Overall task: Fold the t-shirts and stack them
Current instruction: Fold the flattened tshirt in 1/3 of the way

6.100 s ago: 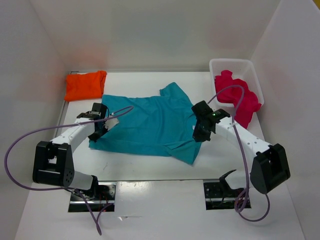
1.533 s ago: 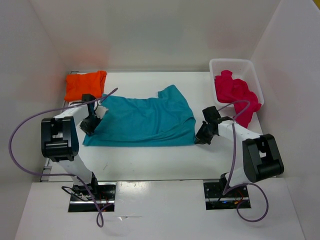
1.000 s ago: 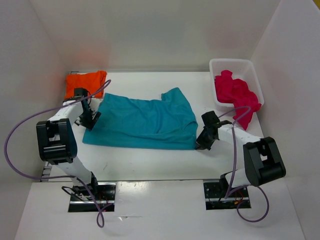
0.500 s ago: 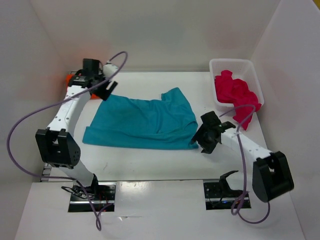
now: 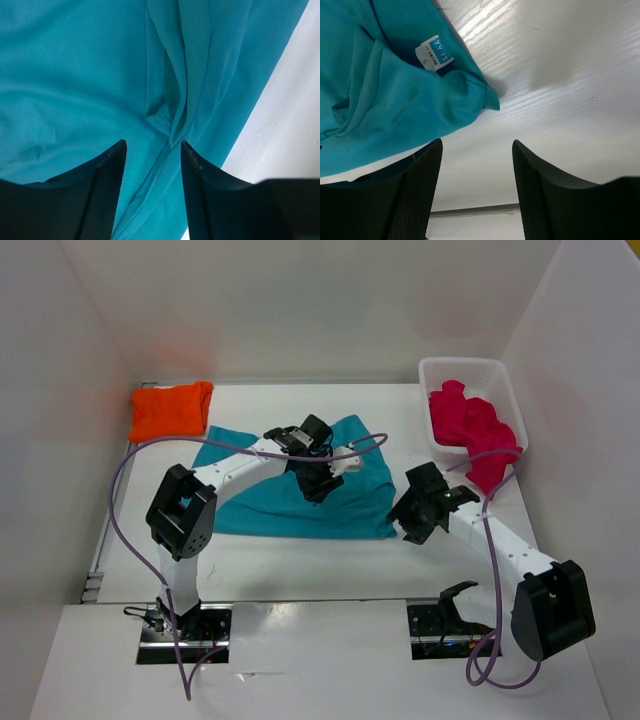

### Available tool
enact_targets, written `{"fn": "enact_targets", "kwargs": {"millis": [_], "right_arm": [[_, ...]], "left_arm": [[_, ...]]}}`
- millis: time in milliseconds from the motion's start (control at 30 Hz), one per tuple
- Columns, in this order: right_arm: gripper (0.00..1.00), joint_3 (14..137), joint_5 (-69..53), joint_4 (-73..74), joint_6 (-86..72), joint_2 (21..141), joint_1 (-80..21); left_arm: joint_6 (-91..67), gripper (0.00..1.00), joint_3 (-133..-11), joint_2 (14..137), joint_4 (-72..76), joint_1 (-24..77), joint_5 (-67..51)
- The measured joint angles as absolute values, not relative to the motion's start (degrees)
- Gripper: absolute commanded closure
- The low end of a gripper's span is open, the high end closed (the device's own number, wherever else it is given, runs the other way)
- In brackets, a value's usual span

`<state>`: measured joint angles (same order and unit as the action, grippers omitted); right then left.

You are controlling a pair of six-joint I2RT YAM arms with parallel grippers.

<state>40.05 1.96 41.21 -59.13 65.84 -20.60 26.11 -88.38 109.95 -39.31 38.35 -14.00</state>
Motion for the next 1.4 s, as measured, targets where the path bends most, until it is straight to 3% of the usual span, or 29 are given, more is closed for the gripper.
{"fn": "enact_targets", "kwargs": {"millis": [633, 767, 933, 1033, 1400], "right_arm": [[0.39, 38.5, 1.7, 40.7, -59.6, 63.0, -20.8], [0.39, 38.1, 1.4, 40.5, -59.6, 62.9, -20.9], [0.38, 37.8, 0.9, 40.1, -59.6, 63.3, -20.9], [0.36, 37.8, 0.4, 39.0, -59.5, 64.6, -20.9], [0.37, 37.0, -0.3, 35.2, -58.2, 74.8, -21.0]], "left_arm": [[17.6, 0.51, -88.1, 117.7, -34.5, 36.9, -18.3], [17.6, 0.61, -88.1, 118.1, -34.6, 36.9, -18.3], [17.6, 0.87, -88.1, 118.6, -34.9, 36.9, -18.5], [17.4, 0.96, -88.1, 119.0, -35.2, 36.9, -18.5], [16.1, 1.0, -92.2, 119.0, -35.9, 36.8, -16.1]]}}
